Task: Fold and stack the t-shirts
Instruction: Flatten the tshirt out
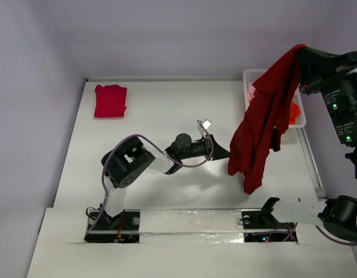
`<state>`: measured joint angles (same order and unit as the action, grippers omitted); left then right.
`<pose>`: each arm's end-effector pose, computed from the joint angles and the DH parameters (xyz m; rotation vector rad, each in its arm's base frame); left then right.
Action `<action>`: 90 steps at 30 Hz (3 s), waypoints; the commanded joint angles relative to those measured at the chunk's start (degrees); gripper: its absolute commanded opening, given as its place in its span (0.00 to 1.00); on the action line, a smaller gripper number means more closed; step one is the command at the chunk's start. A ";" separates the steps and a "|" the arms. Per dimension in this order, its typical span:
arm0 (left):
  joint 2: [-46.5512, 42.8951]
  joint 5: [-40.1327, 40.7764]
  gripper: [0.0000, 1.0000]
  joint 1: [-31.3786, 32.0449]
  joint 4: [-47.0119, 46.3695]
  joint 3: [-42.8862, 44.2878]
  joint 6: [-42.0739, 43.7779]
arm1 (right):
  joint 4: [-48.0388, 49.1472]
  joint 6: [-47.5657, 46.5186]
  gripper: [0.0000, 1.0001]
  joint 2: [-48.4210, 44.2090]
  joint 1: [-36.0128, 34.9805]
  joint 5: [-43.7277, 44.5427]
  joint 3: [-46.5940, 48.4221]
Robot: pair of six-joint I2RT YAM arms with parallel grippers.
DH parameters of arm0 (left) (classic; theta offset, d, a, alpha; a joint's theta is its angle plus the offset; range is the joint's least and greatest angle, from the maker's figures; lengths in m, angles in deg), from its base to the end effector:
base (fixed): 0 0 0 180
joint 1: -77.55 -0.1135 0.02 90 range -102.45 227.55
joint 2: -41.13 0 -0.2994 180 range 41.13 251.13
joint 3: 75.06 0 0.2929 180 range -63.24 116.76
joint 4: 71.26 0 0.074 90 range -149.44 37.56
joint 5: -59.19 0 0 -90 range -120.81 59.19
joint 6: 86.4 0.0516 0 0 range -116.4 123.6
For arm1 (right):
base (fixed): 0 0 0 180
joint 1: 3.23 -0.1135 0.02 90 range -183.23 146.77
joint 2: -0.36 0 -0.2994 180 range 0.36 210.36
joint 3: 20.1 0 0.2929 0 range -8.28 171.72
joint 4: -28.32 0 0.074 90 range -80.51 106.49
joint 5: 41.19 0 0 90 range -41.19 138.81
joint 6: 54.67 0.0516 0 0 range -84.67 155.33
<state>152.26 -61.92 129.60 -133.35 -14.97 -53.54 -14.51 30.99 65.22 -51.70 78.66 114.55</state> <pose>0.2422 -0.3540 0.1877 0.4787 1.6553 -1.8787 0.0854 0.0577 0.7132 -0.0598 1.1739 0.3940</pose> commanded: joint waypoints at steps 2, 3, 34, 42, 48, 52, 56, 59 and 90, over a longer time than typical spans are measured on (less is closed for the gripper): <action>-6.70 -0.80 0.00 -0.90 -35.37 -0.81 7.01 | 4.90 -0.58 0.00 -1.14 -0.49 0.74 0.05; -8.20 -0.27 0.00 -0.90 -32.29 -1.25 8.96 | 4.99 -0.58 0.00 -1.31 -0.49 1.00 -0.30; -58.37 46.12 0.00 -12.06 46.21 -4.77 42.46 | -4.06 11.45 0.00 -17.04 -0.49 12.78 -22.88; -66.13 49.31 0.00 -13.12 54.57 -1.96 44.40 | -9.07 20.59 0.00 -20.74 -0.49 10.76 -33.34; -68.76 52.12 0.00 -13.12 58.70 -1.07 45.37 | -9.51 24.37 0.00 -22.50 -0.49 8.39 -39.06; -71.48 55.71 0.00 -13.12 61.24 -0.72 46.24 | -10.21 25.08 0.00 -23.64 -0.49 9.52 -40.91; -73.25 58.27 0.00 -13.12 63.18 0.77 46.77 | -10.57 25.61 0.00 -24.52 -0.49 10.76 -41.96; -74.74 60.37 0.00 -13.12 64.50 1.56 46.51 | -9.87 25.87 0.00 -25.74 -0.49 11.55 -42.40; -90.12 62.05 0.00 -13.12 75.67 11.23 44.49 | -3.98 21.91 0.00 -33.22 -0.49 -9.54 -41.00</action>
<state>64.11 1.75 116.80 -55.29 -6.81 -8.28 -22.49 53.13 33.62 -51.72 72.12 70.64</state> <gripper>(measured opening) 0.007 0.019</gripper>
